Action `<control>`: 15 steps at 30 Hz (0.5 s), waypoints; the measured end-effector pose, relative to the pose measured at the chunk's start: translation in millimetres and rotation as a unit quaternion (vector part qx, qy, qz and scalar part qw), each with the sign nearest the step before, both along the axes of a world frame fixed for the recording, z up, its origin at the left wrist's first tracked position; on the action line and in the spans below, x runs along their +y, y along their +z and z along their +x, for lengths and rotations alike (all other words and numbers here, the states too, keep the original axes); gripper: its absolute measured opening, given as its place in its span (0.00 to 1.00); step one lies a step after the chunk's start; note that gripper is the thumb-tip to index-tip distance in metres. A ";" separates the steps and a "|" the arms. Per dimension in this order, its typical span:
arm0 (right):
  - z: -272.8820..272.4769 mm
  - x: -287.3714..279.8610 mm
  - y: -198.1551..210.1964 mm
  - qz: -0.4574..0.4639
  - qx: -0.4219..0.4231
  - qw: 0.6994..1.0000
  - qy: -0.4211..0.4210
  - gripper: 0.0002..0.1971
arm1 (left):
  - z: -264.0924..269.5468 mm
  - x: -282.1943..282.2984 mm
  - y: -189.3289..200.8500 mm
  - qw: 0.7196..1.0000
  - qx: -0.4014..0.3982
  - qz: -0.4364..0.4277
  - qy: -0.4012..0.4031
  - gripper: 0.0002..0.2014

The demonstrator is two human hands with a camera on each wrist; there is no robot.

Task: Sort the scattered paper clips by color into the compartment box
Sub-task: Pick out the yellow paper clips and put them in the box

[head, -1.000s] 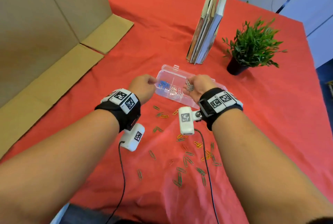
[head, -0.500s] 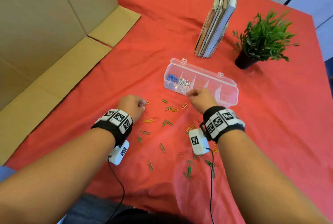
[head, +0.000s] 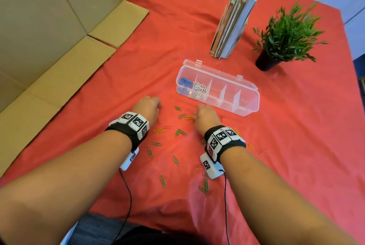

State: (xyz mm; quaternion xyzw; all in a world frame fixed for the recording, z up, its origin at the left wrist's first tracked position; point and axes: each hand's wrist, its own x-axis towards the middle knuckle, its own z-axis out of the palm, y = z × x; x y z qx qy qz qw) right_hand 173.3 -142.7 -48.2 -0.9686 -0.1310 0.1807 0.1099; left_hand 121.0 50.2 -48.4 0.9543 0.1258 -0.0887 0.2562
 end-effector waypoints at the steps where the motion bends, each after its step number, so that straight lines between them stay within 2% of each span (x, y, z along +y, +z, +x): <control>1: -0.5 3.4 1.1 0.014 0.014 1.000 -0.006 0.13 | -1.9 0.2 -0.2 1.000 -0.004 -0.007 0.009 0.11; 4: -7.3 11.8 1.3 0.019 0.010 1.000 0.009 0.14 | -10.1 4.0 -2.8 0.999 -0.008 -0.021 0.026 0.10; 8: -19.4 17.4 -2.1 -0.021 -0.028 0.998 0.047 0.15 | -18.1 14.4 -6.6 0.997 -0.013 -0.026 0.066 0.09; 12: -23.5 17.5 0.9 -0.042 0.013 0.998 0.048 0.17 | -13.6 13.7 -5.6 0.998 -0.005 -0.019 0.061 0.13; 15: -19.9 6.3 7.2 0.015 0.061 0.998 0.002 0.12 | -6.2 7.0 -4.4 0.999 0.011 0.001 0.040 0.14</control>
